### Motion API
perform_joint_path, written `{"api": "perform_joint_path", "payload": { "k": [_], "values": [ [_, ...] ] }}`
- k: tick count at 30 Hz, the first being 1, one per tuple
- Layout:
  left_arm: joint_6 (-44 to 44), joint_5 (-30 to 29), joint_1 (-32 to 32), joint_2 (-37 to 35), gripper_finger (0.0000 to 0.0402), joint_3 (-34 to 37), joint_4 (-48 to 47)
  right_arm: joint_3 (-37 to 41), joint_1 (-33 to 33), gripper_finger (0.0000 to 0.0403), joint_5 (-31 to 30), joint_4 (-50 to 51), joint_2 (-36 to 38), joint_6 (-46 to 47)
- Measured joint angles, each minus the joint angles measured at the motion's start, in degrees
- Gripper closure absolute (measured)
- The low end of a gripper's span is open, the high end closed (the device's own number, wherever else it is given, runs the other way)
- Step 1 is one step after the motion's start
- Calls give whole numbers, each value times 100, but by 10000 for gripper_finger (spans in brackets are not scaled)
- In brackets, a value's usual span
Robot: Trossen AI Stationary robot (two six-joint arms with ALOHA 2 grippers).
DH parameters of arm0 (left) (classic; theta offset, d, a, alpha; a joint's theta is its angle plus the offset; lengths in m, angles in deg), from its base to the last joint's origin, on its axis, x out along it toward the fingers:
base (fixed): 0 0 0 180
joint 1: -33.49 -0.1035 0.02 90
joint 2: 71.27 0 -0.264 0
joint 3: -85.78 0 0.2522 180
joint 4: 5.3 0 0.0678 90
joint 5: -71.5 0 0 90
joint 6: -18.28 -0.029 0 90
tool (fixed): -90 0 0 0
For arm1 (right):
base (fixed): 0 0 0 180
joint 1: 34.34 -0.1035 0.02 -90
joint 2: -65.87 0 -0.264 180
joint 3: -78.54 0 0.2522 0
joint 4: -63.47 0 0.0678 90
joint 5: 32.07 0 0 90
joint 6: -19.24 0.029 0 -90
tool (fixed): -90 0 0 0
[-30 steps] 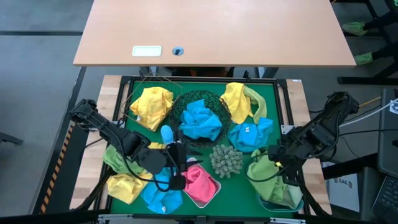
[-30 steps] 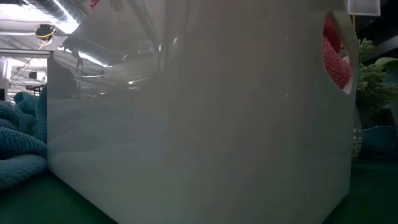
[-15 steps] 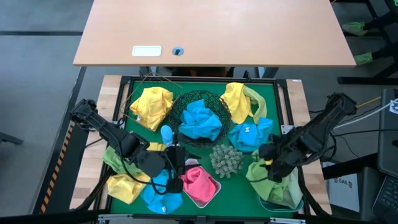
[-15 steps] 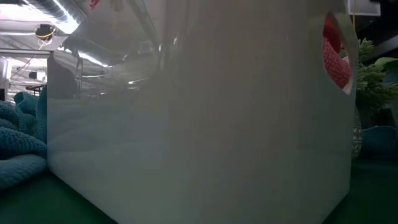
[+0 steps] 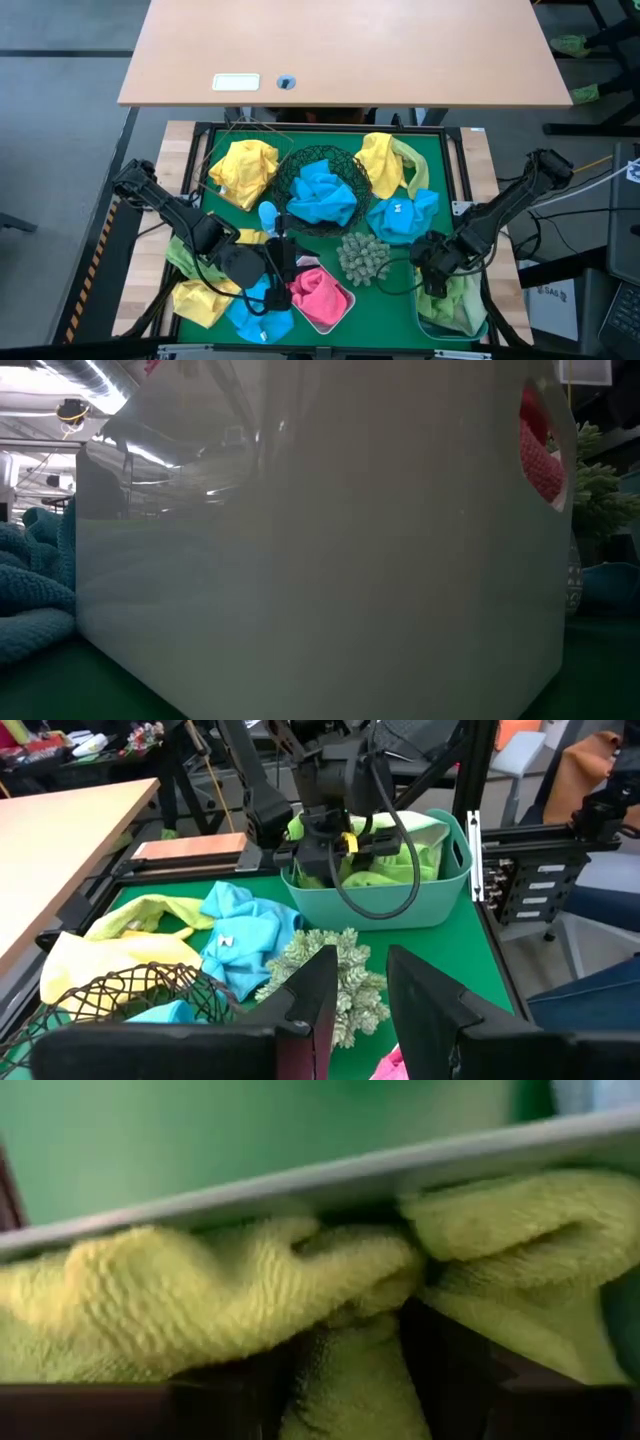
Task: Sort microfiber towel by color & place in baskets
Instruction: Put the green microfiber cloth into the blue bin, then put the blue microfiber cloth into the circular wire basket
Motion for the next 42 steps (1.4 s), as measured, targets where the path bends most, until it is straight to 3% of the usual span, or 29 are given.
{"api": "perform_joint_path", "payload": {
  "k": [9, 18, 25, 37, 42],
  "values": [
    [-4, 21, 0, 0, 317, 0, -65, -1047, -11, 219, 401, 804, 0, -87],
    [211, 194, 63, -4, 317, 0, -739, -2600, -9, 219, 5, 2674, 0, -78],
    [2392, 1367, 304, -6, 317, 35, -2316, -3455, -9, 219, -421, 2827, 0, -94],
    [5054, 1388, 970, -4, 317, 1296, -2393, -3686, -9, 219, -735, 2787, 0, -373],
    [5533, 1391, 910, -3, 317, 1797, -2403, -3686, -9, 219, -828, 2785, 0, -376]
  ]
}}
